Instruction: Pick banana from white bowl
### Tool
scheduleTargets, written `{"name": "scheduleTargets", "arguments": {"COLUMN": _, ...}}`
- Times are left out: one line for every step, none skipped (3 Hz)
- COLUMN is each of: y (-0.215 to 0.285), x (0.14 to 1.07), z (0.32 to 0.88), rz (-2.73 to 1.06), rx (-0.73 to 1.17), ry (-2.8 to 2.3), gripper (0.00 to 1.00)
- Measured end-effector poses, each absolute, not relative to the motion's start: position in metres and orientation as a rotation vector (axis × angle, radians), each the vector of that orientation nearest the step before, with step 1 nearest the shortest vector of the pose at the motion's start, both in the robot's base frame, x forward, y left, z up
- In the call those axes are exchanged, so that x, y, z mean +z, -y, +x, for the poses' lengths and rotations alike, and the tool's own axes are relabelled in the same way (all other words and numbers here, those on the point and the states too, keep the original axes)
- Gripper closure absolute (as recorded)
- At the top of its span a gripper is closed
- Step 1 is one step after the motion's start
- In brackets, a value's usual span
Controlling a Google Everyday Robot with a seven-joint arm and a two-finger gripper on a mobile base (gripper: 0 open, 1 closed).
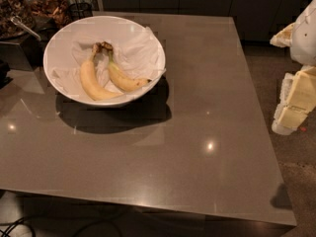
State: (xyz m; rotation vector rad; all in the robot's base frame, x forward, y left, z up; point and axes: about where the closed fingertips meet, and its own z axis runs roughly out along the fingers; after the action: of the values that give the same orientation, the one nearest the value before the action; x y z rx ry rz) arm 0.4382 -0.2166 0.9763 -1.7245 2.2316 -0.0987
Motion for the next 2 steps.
{"name": "scheduleTargets", "arguments": {"y": 0.217, "x": 0.976, "z": 0.438, "rz": -1.724, "rx": -0.099, "ry": -2.232, "gripper": 0.00}}
{"name": "scheduleTargets", "arguments": {"y": 0.206, "x": 0.982, "z": 0.440, "rz": -1.730, "rx": -0.087, "ry": -2.252, "gripper": 0.00}}
